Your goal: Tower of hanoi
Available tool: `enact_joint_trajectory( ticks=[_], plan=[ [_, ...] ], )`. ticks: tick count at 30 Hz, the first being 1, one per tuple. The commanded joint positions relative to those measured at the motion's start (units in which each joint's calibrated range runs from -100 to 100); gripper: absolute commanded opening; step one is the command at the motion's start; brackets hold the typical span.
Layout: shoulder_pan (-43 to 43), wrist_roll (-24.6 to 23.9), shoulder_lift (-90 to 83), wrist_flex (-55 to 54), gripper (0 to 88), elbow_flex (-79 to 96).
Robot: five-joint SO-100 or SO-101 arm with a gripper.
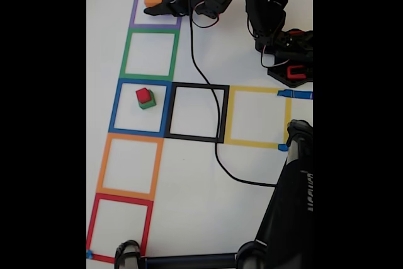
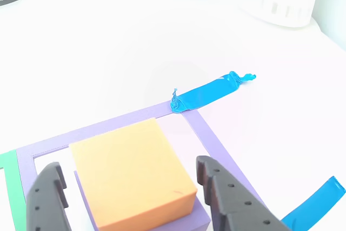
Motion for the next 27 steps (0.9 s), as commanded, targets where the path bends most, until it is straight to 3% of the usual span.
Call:
enact_joint_trajectory(
  ticks=[1, 19, 27],
  plan=[
    [-1.16, 0.00, -0.50, -1.22, 21.4, -1.90],
    [-3.17, 0.00, -2.28, 0.32, 8.5, -1.71],
    [-6.72, 0.00, -18.91, 18.86, 7.1, -3.17]
  ],
)
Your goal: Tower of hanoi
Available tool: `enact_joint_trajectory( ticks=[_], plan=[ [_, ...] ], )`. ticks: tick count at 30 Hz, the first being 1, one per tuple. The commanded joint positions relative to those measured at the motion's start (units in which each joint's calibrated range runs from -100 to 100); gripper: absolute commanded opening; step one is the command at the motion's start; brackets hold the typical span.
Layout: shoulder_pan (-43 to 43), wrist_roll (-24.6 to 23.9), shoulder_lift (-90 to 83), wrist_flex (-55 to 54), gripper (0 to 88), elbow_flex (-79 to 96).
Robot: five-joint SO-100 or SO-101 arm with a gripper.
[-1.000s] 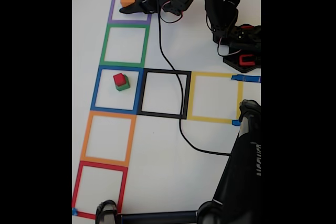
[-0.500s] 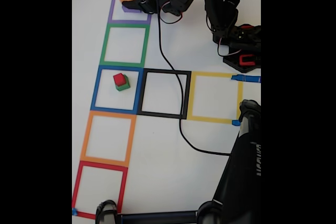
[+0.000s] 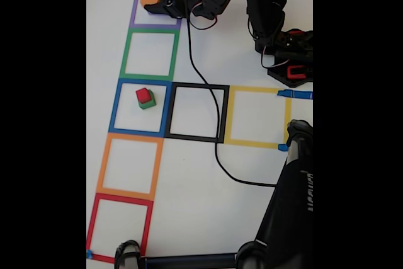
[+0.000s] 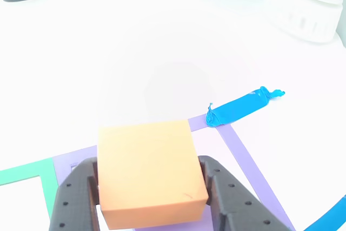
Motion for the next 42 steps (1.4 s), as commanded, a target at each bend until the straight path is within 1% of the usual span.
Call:
enact_joint_trajectory(
  ticks=[1, 6, 12, 16, 18, 22, 26, 32, 38, 42],
  plan=[
    [-2.31, 0.00, -13.80, 14.04, 7.0, -3.90],
    [-3.17, 0.00, -27.69, 36.63, 6.9, -9.08],
    [-4.22, 0.00, -42.78, 70.64, 5.7, -21.53],
    [-5.57, 0.00, -46.34, 93.96, 6.6, -37.44],
    [-6.72, 0.00, -46.18, 103.84, 6.3, -46.80],
    [-9.98, 0.00, -44.08, 119.79, 5.3, -64.62],
    [-12.76, 0.00, -42.87, 128.21, 4.6, -74.71],
    [-15.25, 0.00, -43.03, 130.64, 4.8, -75.99],
    [-15.44, 0.00, -44.56, 128.46, 5.0, -68.08],
    [-16.11, 0.00, -48.60, 121.33, 4.9, -55.71]
  ],
)
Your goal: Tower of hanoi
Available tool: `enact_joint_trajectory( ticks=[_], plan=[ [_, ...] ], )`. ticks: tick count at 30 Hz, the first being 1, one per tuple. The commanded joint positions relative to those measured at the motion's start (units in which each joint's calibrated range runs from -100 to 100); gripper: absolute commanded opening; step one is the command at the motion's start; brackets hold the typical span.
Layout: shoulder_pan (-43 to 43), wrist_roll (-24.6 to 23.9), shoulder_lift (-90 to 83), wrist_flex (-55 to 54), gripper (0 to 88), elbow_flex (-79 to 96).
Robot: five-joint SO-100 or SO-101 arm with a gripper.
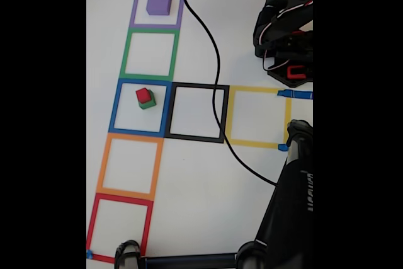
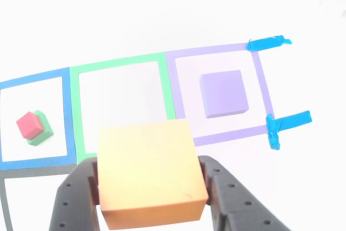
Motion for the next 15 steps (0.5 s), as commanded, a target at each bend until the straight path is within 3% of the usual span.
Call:
enact_joint_trajectory(
  ticks=[1, 15],
  plan=[
    [-1.17, 0.00, -5.49, -8.71, 4.9, 11.76],
    [-8.64, 0.00, -12.19, -54.46, 5.0, 61.58]
  ],
)
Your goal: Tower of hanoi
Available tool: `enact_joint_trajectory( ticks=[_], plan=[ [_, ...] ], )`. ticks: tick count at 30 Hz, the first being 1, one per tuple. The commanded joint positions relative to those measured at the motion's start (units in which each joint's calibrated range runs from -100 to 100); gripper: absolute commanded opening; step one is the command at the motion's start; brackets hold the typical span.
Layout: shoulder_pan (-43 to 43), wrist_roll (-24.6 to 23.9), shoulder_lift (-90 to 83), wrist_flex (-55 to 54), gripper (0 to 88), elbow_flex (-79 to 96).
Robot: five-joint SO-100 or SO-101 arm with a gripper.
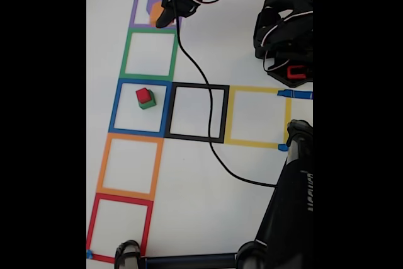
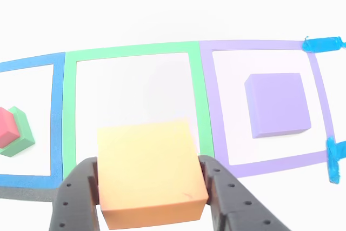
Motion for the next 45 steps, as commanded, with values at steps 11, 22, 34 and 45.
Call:
enact_joint_trajectory(
  ticks=[11, 22, 34, 45],
  plan=[
    [-8.99, 0.54, 15.41, -52.94, 5.1, 26.72],
    [-8.13, 0.54, 37.85, -77.88, 4.8, 25.90],
    [-5.93, 0.54, 55.21, -95.04, 4.6, 20.63],
    [-3.72, 0.54, 60.46, -99.58, 10.0, 19.72]
  ],
)
